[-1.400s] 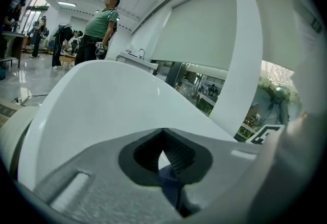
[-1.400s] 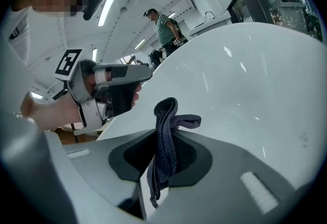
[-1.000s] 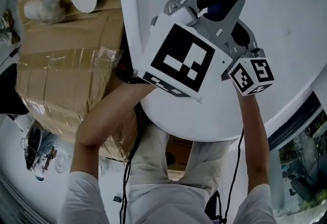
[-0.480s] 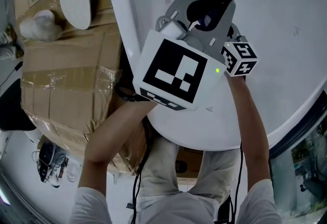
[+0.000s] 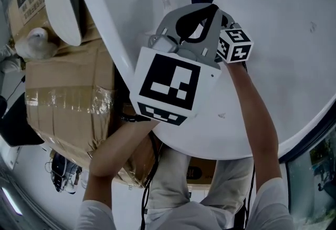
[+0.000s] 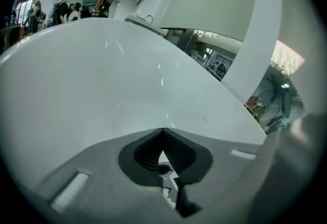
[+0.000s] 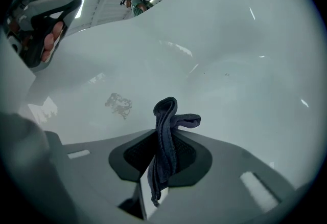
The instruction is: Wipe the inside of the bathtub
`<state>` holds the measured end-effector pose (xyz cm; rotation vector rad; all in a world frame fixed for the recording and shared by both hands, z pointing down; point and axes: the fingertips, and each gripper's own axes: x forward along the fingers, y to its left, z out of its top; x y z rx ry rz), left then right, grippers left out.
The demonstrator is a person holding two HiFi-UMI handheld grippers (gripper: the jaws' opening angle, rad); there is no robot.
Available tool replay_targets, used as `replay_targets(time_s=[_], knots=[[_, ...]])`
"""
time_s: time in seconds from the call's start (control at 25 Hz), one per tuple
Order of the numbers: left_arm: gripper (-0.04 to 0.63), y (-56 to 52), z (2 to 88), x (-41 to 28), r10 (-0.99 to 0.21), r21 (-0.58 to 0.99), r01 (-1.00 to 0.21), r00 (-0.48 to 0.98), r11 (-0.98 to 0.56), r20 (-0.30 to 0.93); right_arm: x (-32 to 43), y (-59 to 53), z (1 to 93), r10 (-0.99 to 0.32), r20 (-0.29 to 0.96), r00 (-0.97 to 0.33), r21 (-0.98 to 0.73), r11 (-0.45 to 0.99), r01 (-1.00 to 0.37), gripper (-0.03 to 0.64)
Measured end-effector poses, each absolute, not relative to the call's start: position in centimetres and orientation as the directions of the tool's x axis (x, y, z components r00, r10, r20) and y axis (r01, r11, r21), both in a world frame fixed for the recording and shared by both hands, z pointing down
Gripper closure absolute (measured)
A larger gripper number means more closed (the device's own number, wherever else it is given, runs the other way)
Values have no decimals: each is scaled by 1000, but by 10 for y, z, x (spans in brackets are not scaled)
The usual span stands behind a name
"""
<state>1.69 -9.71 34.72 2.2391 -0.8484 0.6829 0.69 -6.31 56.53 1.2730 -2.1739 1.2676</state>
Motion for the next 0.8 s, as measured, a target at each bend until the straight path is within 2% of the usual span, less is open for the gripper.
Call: replay_targets(time_s=[0.52, 0.68, 0.8], knots=[[595, -77, 382, 14, -324, 398, -741, 620, -541, 714, 3, -65, 610, -487, 627, -608, -604, 189, -774, 554], [595, -76, 390, 12, -307, 466, -761, 623, -451, 720, -12, -64, 623, -435, 613, -660, -656, 186, -732, 554], [595, -75, 393, 9, -316, 456, -775, 607, -437, 729, -33, -58, 624, -386, 586, -712, -700, 201, -685, 557]])
